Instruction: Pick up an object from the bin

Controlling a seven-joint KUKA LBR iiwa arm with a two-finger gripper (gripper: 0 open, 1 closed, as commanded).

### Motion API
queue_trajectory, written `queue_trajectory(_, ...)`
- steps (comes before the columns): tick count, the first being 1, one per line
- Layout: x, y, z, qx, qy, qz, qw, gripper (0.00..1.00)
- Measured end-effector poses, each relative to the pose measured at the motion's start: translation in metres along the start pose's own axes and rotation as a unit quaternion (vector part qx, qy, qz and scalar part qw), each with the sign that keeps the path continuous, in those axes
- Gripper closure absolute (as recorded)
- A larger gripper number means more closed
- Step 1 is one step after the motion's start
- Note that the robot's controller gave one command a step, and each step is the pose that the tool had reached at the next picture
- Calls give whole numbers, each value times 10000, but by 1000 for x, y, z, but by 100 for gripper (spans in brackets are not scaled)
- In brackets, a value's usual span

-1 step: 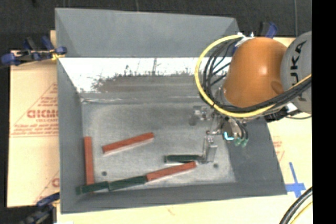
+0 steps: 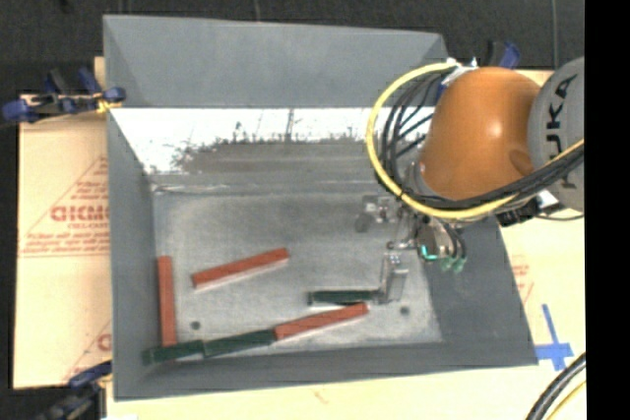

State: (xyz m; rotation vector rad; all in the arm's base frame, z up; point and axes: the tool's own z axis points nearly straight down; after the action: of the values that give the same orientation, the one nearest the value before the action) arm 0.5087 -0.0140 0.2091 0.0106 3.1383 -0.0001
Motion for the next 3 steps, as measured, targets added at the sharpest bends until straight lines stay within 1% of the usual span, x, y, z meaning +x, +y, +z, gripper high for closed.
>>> queue_trajectory(1, -1, -8, 44, 5, -42, -268, 9996, 0)
queue_trajectory(2, 18, 6, 92, 5, -5, -1111, 9938, 0)
queue_trajectory(3, 4, 38, 139, -6, 0, -1861, 9825, 100)
